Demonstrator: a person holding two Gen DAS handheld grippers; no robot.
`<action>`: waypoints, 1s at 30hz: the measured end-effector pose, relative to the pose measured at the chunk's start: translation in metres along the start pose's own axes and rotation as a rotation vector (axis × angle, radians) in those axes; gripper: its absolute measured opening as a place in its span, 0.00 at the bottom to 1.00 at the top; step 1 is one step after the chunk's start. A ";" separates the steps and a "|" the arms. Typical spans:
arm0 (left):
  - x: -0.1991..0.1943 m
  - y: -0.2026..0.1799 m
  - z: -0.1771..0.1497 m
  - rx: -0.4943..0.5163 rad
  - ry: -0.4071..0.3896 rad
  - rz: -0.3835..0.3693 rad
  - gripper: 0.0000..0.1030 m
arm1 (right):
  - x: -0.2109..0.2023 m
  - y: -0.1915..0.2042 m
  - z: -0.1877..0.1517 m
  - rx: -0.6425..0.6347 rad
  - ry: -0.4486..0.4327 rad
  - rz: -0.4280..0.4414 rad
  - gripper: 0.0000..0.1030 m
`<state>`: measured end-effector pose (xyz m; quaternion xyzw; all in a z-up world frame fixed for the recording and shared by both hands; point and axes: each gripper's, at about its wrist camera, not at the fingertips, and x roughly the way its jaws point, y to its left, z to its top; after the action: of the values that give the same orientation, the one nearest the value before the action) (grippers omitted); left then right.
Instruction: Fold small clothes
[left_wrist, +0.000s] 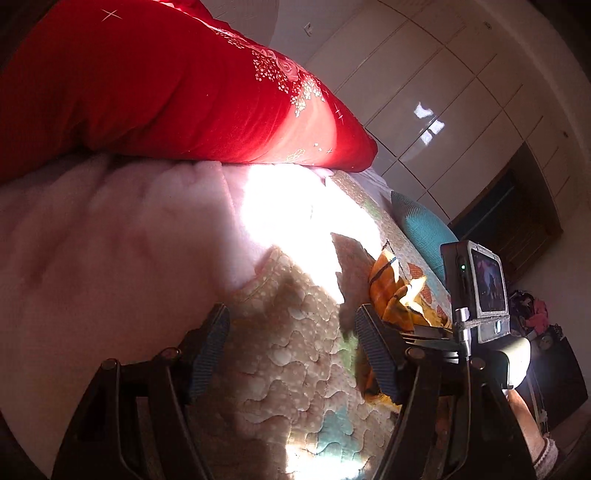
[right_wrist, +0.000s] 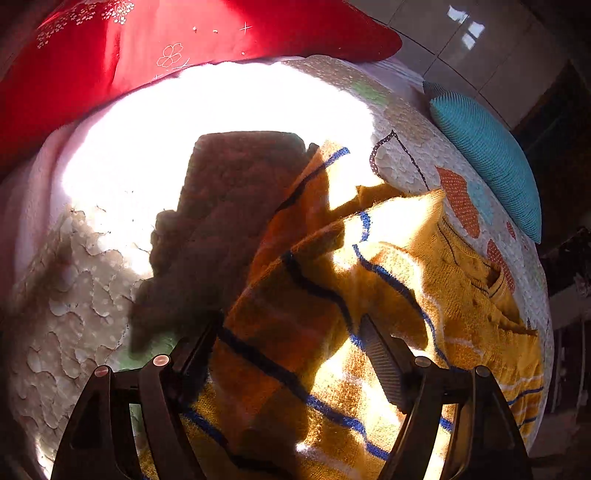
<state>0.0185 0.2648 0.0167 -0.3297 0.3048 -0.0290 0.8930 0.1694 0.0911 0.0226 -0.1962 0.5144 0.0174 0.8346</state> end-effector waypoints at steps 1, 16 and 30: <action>-0.001 0.003 0.001 -0.010 0.002 -0.005 0.68 | 0.000 0.002 -0.001 0.006 0.002 -0.023 0.68; 0.005 -0.018 -0.006 0.056 0.008 -0.005 0.68 | -0.007 -0.021 -0.013 0.054 -0.003 0.050 0.53; 0.009 -0.035 -0.010 0.097 0.005 -0.006 0.68 | -0.061 -0.104 -0.033 0.193 -0.155 0.158 0.14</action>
<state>0.0256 0.2294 0.0270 -0.2868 0.3045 -0.0471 0.9071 0.1365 -0.0057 0.0946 -0.0719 0.4617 0.0486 0.8828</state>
